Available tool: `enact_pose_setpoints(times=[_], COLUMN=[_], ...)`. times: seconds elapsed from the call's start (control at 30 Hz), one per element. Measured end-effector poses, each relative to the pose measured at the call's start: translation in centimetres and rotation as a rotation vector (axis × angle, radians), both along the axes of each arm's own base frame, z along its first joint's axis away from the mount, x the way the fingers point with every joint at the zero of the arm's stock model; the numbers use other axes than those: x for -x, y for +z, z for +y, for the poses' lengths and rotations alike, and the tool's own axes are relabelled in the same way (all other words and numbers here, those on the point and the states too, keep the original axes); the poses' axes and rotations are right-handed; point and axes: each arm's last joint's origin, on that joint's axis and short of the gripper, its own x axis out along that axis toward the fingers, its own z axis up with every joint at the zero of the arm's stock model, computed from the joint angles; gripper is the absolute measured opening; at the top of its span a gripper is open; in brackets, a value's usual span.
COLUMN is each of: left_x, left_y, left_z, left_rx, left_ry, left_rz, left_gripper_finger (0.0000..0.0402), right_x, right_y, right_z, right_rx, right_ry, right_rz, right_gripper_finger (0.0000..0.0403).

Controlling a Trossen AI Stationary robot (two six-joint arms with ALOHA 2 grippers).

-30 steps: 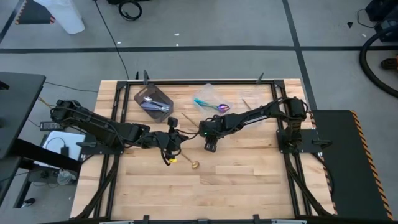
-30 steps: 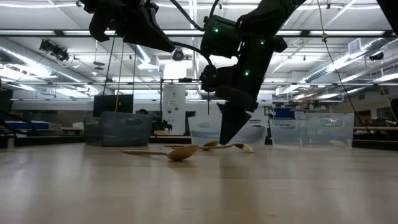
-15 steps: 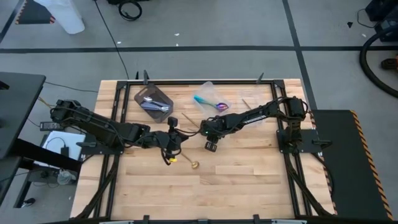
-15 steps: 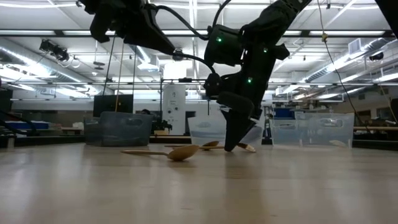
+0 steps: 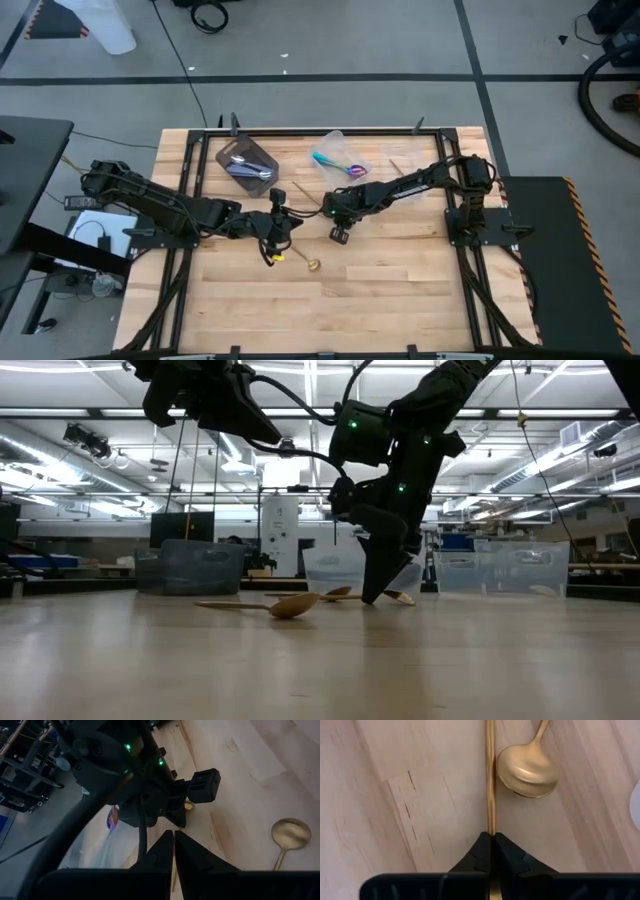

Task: Sort silverware by color (type)
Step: Put the gold spoon into the right transparent bin

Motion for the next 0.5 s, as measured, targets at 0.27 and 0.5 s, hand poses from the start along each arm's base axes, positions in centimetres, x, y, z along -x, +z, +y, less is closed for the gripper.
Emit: enact_pose_setpoints(times=[0.27, 0.5], left_x=[0.0, 0.0], left_y=[0.0, 0.0], left_z=[0.0, 0.0], left_rx=[0.000, 0.000], left_ry=[0.001, 0.002], left_rz=[0.001, 0.001], left_gripper_finger=[0.0023, 0.0023], right_x=[-0.4, -0.5], right_y=[1.7, 3.6], right_z=[0.1, 0.3], right_rx=[-0.032, -0.042], right_ry=[0.011, 0.021], right_rz=[0.075, 0.133], right_gripper_finger=[0.0019, 0.0020])
